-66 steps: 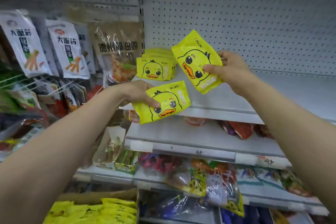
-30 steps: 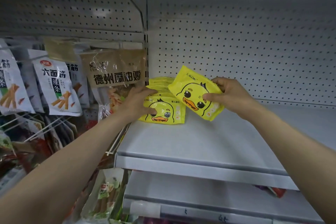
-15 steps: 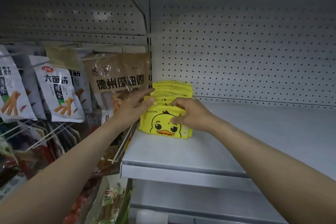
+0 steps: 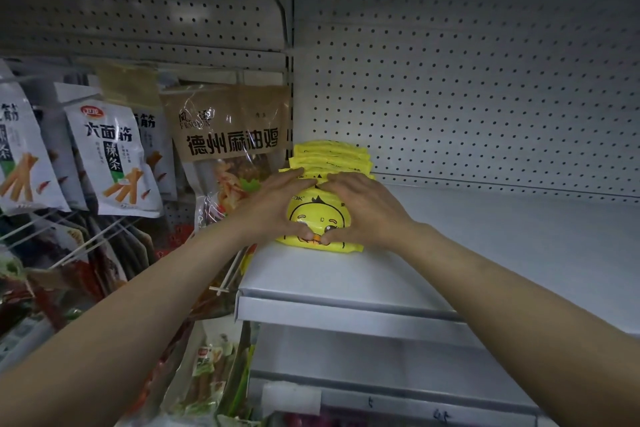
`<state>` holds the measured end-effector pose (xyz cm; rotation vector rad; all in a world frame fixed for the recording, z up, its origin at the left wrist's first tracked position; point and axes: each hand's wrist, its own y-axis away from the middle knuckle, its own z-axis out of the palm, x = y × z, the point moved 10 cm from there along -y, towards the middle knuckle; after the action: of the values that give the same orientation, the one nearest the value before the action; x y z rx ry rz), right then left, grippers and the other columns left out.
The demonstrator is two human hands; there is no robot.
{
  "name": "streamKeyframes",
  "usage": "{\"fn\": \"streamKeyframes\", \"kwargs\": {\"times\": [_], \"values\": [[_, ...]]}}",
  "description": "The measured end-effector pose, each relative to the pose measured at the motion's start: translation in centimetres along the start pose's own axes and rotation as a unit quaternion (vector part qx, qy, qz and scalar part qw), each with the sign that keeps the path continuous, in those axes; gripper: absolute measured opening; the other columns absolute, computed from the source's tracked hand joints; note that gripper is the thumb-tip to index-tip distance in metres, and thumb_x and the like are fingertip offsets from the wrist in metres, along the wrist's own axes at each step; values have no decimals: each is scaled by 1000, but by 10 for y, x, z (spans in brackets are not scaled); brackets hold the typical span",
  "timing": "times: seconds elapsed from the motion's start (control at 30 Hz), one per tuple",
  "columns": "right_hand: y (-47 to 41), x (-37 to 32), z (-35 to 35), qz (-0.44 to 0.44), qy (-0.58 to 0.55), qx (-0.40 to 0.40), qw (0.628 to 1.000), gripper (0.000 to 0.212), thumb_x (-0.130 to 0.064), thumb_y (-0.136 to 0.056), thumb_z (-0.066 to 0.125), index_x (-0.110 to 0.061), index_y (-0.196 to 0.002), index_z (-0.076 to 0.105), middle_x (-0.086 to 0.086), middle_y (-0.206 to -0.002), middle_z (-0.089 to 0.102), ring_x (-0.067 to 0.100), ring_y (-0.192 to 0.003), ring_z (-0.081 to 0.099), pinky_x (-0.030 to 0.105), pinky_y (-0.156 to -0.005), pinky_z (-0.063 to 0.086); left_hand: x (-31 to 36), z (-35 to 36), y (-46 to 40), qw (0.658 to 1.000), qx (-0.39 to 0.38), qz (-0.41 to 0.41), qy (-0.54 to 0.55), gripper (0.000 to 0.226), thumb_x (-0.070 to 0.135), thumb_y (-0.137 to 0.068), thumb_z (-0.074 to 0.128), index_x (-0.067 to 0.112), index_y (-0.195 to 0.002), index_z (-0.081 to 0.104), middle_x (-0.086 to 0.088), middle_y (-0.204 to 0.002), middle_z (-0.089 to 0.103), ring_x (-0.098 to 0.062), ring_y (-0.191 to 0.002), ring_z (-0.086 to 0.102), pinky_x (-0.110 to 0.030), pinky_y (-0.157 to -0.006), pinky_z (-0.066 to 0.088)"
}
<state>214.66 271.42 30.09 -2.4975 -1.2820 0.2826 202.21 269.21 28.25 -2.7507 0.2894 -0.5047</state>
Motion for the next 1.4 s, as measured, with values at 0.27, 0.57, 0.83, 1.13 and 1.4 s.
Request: {"fn": "streamKeyframes", "kwargs": {"times": [0.27,0.57,0.83,1.13,1.4], "values": [[2,-6,-1,11,66,18,998,87,-57,-74,74,-24,-146,39,0,-150,43,22,-138,36,36,-112,27,2,-2,-2,999,32,-9,-17,98,46,-66,83,23,-147,34,-5,-157,23,-23,-144,19,-34,-115,17],[17,-11,-13,43,90,-51,994,78,-53,-88,62,-21,-152,29,6,-157,31,25,-145,27,42,-117,24,15,-11,17,986,24,-145,-76,102,48,-69,80,20,-151,25,-10,-158,19,-28,-145,17,-40,-117,22],[68,-43,-70,49,53,-54,996,66,-53,-89,60,-25,-146,39,3,-149,44,28,-135,40,48,-104,43,71,-53,104,961,106,-240,-86,79,44,-67,81,22,-136,49,-17,-140,43,-36,-127,38,-44,-104,38],[161,-163,-119,-96,-31,-33,994,57,-51,-93,56,-24,-142,45,0,-148,45,24,-136,38,37,-108,37,159,-110,276,917,196,-323,-128,59,49,-83,63,25,-136,47,-13,-130,45,-36,-125,38,-51,-99,42],[206,-259,-132,-170,-78,-1,982,59,-53,-94,53,-26,-145,43,-2,-151,42,21,-140,35,37,-113,31,194,-146,390,897,217,-333,-195,57,46,-87,62,25,-137,47,-8,-138,43,-32,-126,39,-47,-103,40]]}}
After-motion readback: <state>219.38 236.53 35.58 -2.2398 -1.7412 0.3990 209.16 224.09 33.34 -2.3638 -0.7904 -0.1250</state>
